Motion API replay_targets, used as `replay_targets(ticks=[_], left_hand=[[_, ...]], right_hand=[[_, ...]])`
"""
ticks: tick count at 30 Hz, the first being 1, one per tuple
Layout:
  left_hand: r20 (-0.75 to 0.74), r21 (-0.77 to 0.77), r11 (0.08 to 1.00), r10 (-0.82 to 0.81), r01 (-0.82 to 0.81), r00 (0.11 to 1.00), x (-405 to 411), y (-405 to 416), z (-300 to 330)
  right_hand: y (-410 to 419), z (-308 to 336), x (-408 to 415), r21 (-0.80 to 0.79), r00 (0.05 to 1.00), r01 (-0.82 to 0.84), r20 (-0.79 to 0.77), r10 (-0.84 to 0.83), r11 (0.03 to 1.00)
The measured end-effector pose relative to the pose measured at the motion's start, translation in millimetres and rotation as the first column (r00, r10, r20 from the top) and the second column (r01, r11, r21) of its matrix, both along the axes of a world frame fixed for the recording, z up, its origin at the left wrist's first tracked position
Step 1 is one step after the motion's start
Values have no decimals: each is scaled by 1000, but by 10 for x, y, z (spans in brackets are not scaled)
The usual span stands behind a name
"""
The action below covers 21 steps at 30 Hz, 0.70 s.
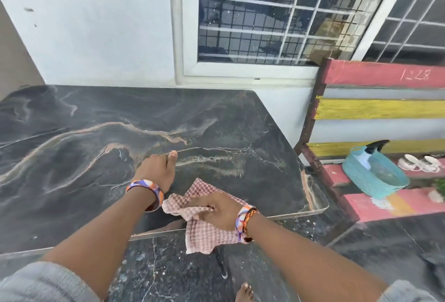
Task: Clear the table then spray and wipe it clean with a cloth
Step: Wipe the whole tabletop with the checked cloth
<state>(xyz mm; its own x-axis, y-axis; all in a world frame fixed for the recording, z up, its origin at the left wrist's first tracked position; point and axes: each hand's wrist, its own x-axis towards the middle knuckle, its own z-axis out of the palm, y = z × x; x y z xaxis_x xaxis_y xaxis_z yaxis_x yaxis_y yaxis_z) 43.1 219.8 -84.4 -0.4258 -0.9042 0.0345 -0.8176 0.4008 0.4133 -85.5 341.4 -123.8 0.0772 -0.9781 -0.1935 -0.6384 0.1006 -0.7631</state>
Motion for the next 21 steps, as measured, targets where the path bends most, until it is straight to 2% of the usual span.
replay_targets(ticks=[2, 4, 6, 8, 10, 13, 15, 17, 19, 21], left_hand=[[-139, 161, 987, 6, 16, 990, -66, 1, 87], [-293, 399, 916, 82, 44, 953, -144, 12, 162], [-339, 627, 772, 148, 105, 929, -234, 44, 249], [-373, 771, 601, 161, 209, 914, -339, 124, 347], [-486, 816, 440, 172, 375, 857, -504, 232, 452], [-667, 732, 311, 146, 606, 731, -748, 458, 653], [-734, 661, 294, 60, 690, 677, -923, 629, 806], [-744, 605, 326, -91, 726, 662, -1113, 727, 922], [-713, 562, 399, -210, 725, 668, -1279, 763, 1001], [-665, 533, 499, -252, 683, 703, -1466, 789, 1072]], right_hand=[[108, 109, -78, 44, 985, 32, 168, -39, 999], [204, 204, -197, 3, 921, 149, 364, -140, 989], [276, 331, -328, -3, 774, 326, 575, -265, 946], [295, 465, -451, 8, 613, 444, 727, -310, 896], [286, 636, -550, -16, 511, 539, 801, -312, 842], [259, 903, -654, -61, 493, 643, 796, -351, 764], [270, 1048, -780, -80, 531, 712, 711, -461, 698], [304, 1179, -926, -58, 539, 741, 647, -540, 669], [361, 1282, -1074, 31, 490, 724, 680, -546, 689], [438, 1357, -1249, 131, 402, 720, 721, -564, 681]])
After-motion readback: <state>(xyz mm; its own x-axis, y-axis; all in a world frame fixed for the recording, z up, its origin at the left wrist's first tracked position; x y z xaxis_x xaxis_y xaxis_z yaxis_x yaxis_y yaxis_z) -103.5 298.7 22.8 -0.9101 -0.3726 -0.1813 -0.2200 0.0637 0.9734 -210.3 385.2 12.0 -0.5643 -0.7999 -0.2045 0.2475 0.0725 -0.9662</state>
